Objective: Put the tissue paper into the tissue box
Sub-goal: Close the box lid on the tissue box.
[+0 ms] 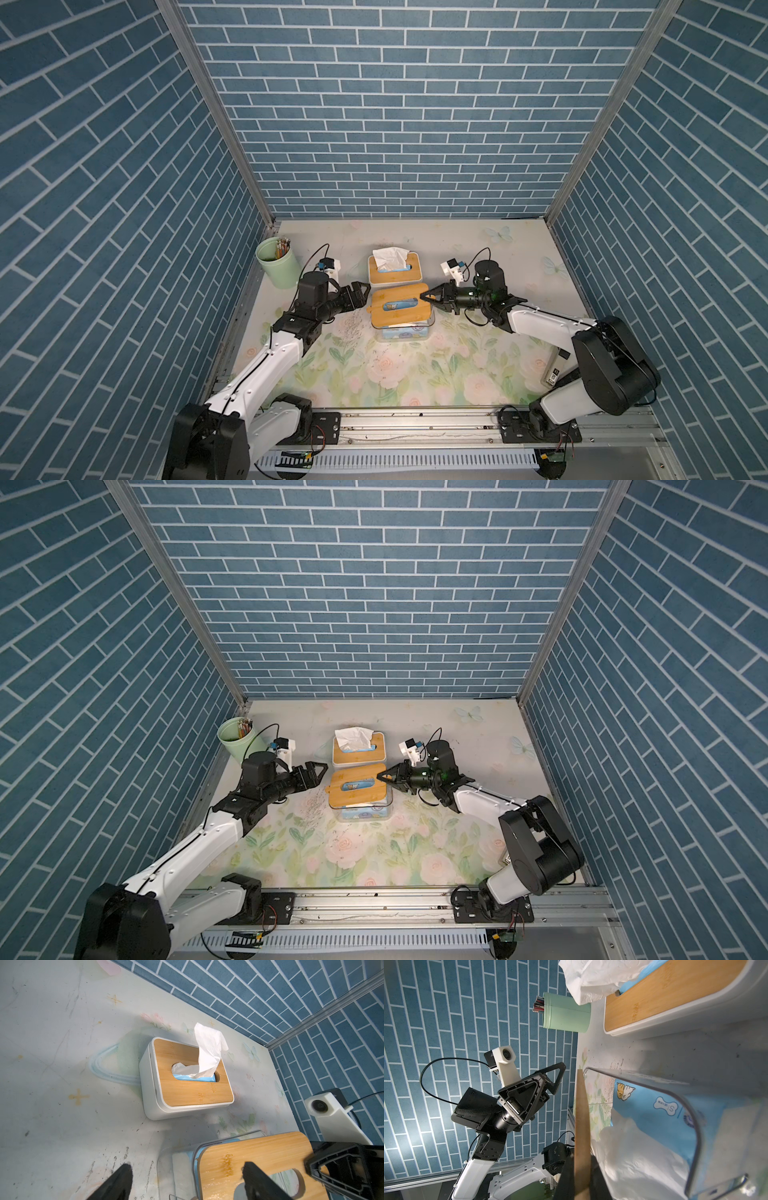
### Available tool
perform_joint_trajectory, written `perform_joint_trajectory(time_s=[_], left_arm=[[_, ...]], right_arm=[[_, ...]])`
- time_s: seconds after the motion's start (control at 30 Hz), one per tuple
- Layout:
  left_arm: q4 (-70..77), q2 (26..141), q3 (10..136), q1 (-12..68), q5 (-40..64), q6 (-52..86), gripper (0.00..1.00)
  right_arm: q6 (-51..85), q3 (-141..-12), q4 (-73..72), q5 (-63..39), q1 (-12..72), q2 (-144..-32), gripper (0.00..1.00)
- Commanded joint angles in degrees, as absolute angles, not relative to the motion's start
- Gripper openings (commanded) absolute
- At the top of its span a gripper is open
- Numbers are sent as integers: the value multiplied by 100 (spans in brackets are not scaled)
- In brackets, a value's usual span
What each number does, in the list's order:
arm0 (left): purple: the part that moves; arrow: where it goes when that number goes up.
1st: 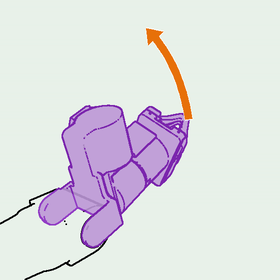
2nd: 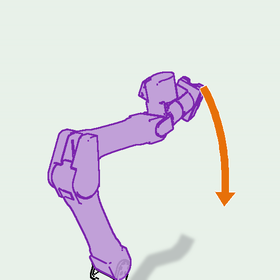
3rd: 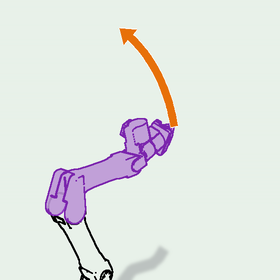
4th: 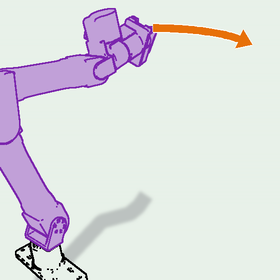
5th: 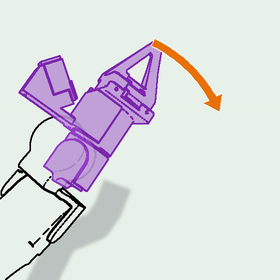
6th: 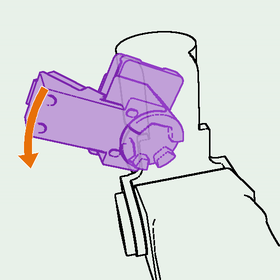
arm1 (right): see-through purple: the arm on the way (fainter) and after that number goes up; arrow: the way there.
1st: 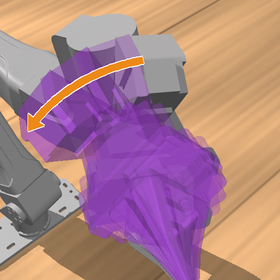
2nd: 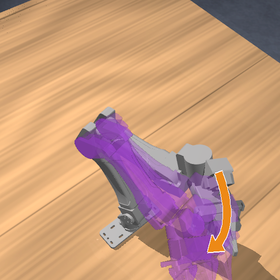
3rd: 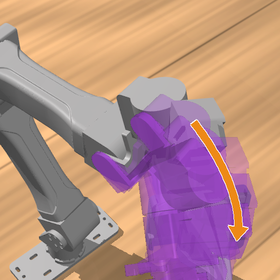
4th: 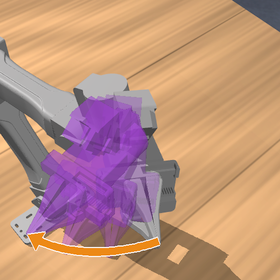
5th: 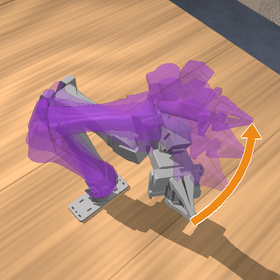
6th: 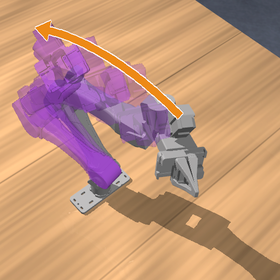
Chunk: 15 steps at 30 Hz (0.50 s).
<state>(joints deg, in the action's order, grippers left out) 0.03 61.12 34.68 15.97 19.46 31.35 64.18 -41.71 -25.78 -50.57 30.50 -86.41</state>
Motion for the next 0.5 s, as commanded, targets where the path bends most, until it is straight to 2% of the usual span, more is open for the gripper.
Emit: perform_joint_trajectory(time_s=[0.0,0.47], left_arm=[[137,6177,3416,1668,1877,3146,88],[193,6288,3436,1758,1811,3147,88]], right_arm=[[6515,-4063,-2532,-4804,3082,-8496,0],[6648,-4087,-2555,-4816,3173,-8383,0]])
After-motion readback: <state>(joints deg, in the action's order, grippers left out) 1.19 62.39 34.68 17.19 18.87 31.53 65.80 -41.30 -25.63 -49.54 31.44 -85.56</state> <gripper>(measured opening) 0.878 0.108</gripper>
